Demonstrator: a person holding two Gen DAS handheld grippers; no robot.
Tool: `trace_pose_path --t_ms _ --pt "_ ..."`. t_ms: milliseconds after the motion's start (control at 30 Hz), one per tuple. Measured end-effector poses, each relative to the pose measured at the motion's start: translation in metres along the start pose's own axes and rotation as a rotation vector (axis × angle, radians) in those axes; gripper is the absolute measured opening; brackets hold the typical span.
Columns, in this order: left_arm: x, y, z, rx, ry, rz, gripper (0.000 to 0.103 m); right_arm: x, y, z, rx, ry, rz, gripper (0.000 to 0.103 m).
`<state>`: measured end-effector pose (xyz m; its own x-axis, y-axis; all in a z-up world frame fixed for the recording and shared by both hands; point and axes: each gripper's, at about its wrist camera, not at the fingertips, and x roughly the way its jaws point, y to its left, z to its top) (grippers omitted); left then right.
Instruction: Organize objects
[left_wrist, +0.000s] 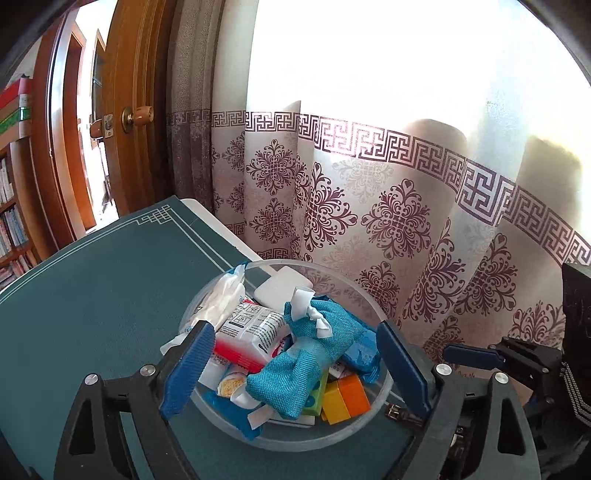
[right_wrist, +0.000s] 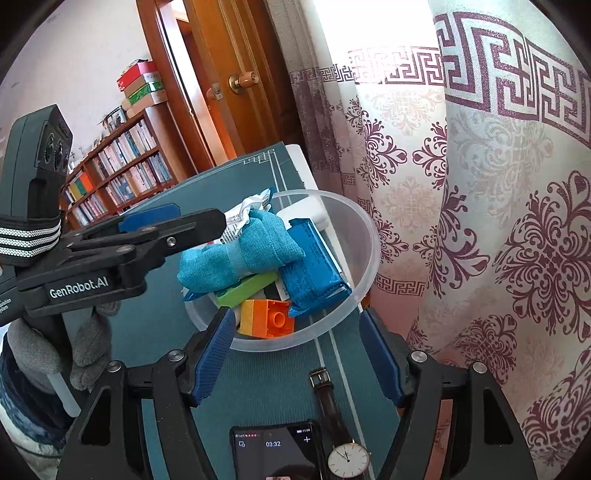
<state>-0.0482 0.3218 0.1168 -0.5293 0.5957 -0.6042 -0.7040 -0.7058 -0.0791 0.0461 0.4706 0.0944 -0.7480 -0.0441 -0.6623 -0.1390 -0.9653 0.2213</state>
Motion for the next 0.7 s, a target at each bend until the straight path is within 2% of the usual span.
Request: trace_pose_path --t_ms 67,133,367,567,700 --pt "-0.011 0.004 -0.003 -0.005 -0.022 0.037 0.096 -0.001 0.001 -0.003 -0.001 0.007 -0.002 0.075" --pt "-0.022 0.008 -0.007 -0.016 -0.036 0.077 0.103 -0.003 0.003 -0.005 0.0 0.011 -0.005 0.078" --pt "-0.044 0.012 -0.027 -0.007 -0.041 0.203 0.103 -0.007 0.011 -0.009 -0.006 0.016 -0.032 0.097" --pt "-0.058 0.017 -0.037 -0.06 -0.049 0.253 0.103 -0.009 0.021 -0.012 -0.025 0.025 -0.051 0.099" --pt "-0.063 0.014 -0.04 -0.05 -0.049 0.293 0.103 -0.007 0.028 -0.012 -0.048 0.03 -0.062 0.099"
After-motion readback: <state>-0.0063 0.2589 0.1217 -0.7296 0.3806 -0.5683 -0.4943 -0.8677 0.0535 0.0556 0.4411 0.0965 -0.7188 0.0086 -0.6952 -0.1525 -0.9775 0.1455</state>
